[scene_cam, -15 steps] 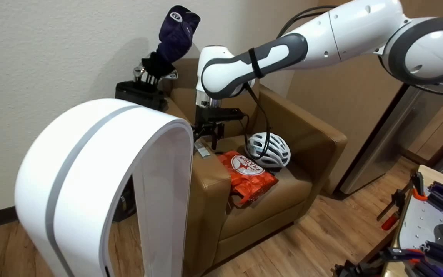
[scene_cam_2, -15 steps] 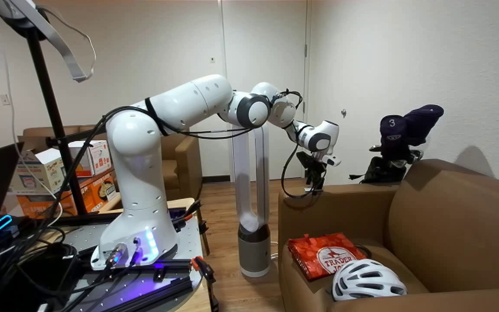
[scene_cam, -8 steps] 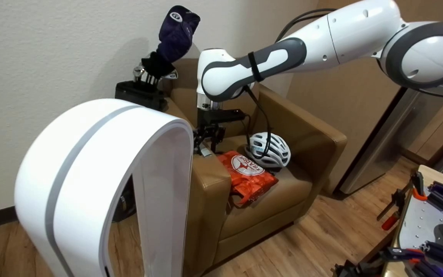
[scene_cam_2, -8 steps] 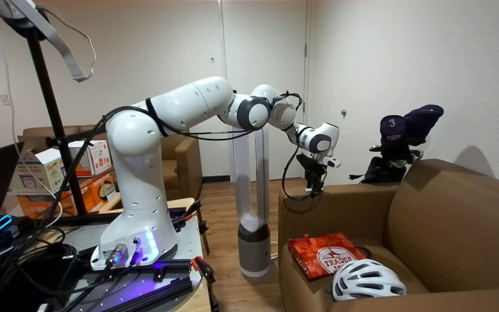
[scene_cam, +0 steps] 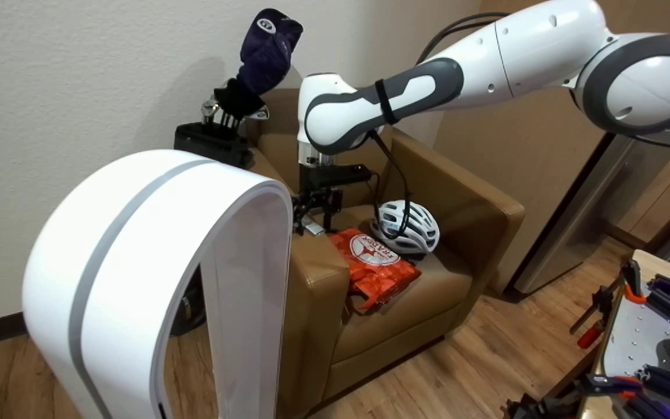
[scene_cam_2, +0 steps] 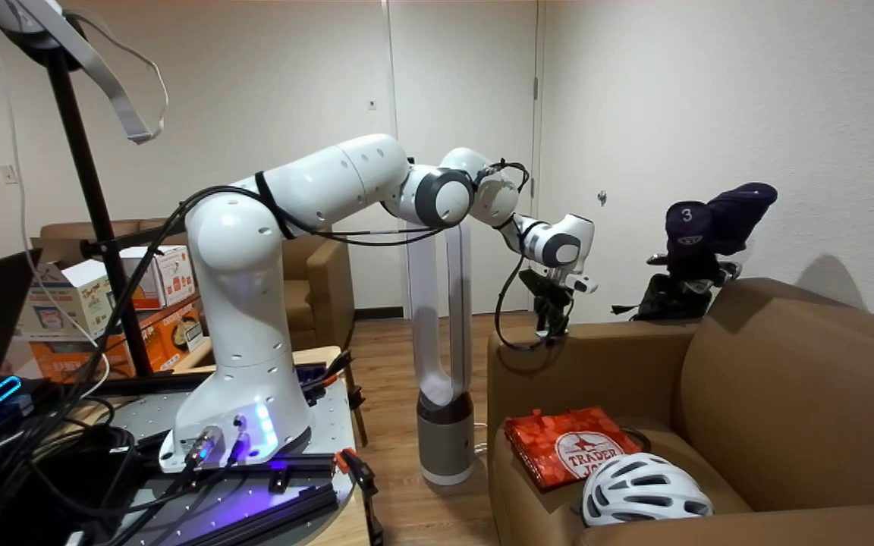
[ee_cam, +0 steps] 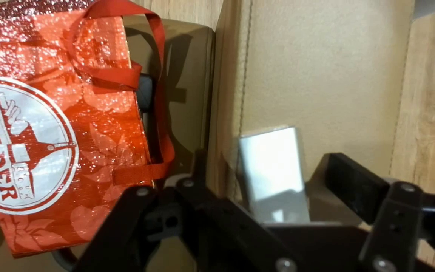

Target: Take the object on the right arm of the sofa and put it on the left arm

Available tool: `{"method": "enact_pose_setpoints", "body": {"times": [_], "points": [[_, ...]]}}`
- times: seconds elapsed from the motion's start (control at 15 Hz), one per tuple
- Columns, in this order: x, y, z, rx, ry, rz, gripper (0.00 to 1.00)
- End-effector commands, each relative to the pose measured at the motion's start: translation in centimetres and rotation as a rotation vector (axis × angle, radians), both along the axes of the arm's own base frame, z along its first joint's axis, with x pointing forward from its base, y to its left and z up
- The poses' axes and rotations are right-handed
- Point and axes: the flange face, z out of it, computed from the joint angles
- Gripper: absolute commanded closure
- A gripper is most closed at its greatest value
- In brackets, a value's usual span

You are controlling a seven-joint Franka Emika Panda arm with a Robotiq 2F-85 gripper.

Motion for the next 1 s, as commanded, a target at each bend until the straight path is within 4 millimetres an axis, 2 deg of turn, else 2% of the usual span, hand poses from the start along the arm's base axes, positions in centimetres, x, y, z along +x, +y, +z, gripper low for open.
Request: {"method": "enact_pose_setpoints", "body": {"times": [0.0, 0.13, 0.47, 0.53, 0.6, 0.93], "points": [[0.2, 0.6, 0.3, -0.009, -0.006, 0.038, 0.00], [0.1, 1.2, 1.4, -0.017, -0.016, 0.082, 0.00], [0.0, 2.7, 2.2, -0.017, -0.038, 0.230, 0.00], [0.0, 2.7, 2.3, -0.018, -0.041, 0.254, 0.25], [0.0, 2.8, 2.4, -0.015, -0.043, 0.271, 0.26], [0.1, 2.8, 2.8, -0.020, -0.039, 0.336, 0.61]]}}
